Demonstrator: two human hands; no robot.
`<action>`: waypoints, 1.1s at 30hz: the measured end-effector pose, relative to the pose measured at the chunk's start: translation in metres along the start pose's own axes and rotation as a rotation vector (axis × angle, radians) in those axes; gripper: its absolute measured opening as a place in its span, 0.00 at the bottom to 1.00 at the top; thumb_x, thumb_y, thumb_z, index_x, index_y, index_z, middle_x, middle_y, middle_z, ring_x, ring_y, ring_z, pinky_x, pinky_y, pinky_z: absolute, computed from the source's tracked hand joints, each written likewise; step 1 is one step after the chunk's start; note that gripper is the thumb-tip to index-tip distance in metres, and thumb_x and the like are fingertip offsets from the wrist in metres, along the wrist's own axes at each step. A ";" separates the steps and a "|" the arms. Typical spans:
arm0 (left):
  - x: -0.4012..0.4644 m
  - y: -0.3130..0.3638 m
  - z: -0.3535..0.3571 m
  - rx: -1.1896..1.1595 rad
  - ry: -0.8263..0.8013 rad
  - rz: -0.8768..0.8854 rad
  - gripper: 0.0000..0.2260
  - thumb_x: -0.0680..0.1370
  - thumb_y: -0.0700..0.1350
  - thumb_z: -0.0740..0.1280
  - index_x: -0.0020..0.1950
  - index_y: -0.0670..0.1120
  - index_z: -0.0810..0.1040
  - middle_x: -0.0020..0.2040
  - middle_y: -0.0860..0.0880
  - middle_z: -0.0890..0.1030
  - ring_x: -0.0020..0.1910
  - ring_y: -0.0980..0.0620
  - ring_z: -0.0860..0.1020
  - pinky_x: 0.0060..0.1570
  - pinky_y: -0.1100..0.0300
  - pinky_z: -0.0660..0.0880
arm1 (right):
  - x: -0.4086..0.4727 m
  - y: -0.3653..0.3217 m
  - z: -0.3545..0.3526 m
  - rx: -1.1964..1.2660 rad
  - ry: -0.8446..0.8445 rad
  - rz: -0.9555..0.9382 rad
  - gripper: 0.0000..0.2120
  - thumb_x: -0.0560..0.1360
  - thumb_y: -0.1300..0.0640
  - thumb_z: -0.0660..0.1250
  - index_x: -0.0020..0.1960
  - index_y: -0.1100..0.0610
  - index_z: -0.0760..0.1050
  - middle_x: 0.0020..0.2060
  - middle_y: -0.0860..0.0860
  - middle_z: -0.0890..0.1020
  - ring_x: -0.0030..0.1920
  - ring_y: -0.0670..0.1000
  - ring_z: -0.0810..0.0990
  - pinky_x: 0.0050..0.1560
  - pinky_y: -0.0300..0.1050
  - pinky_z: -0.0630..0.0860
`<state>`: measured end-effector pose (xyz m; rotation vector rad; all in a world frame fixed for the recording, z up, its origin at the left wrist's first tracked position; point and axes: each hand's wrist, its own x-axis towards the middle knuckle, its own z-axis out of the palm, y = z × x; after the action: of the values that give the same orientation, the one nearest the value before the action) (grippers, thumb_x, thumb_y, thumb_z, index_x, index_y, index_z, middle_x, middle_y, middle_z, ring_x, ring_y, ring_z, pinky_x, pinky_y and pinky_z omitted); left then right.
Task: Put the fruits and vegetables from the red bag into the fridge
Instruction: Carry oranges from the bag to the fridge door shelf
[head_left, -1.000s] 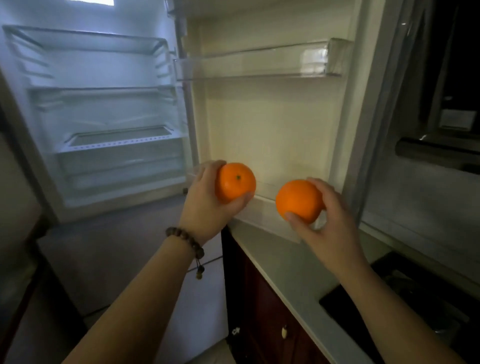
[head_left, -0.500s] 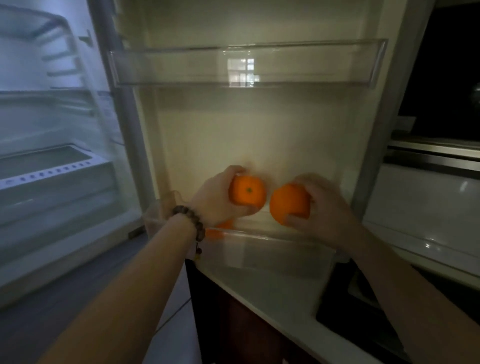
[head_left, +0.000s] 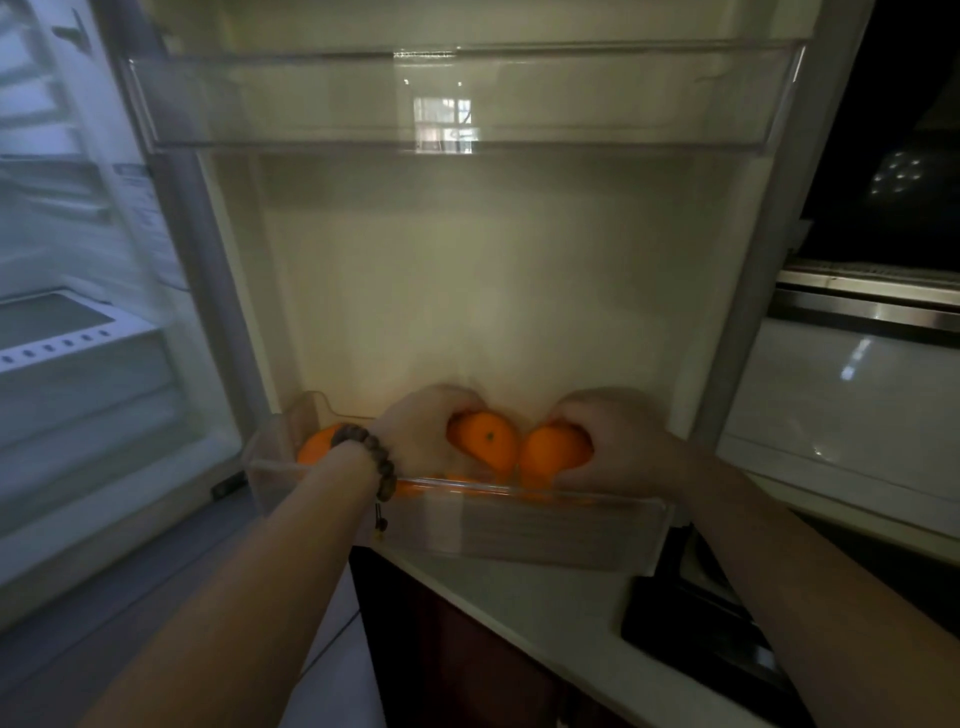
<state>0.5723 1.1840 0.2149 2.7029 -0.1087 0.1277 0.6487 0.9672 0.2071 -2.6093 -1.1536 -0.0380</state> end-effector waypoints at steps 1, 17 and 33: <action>0.001 -0.001 0.001 0.012 -0.005 -0.003 0.38 0.53 0.68 0.70 0.61 0.55 0.74 0.58 0.55 0.75 0.56 0.53 0.75 0.56 0.51 0.76 | 0.001 0.000 0.000 -0.017 -0.008 0.002 0.35 0.56 0.36 0.69 0.60 0.50 0.74 0.55 0.48 0.77 0.54 0.48 0.74 0.49 0.38 0.66; -0.026 0.027 0.023 -0.017 0.237 0.028 0.29 0.72 0.65 0.62 0.71 0.54 0.66 0.66 0.53 0.73 0.63 0.51 0.73 0.62 0.58 0.70 | -0.037 -0.011 -0.006 0.120 0.191 0.035 0.25 0.76 0.47 0.64 0.70 0.53 0.67 0.68 0.50 0.71 0.68 0.49 0.68 0.63 0.35 0.61; -0.056 0.201 0.126 -0.181 0.297 0.461 0.28 0.76 0.62 0.58 0.71 0.50 0.64 0.67 0.52 0.70 0.65 0.52 0.69 0.66 0.55 0.66 | -0.243 0.064 0.015 0.136 0.491 0.417 0.25 0.76 0.44 0.59 0.69 0.56 0.69 0.63 0.51 0.75 0.64 0.49 0.72 0.65 0.45 0.70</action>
<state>0.5069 0.9519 0.1789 2.4014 -0.6185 0.6196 0.5290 0.7553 0.1429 -2.4618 -0.4249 -0.4648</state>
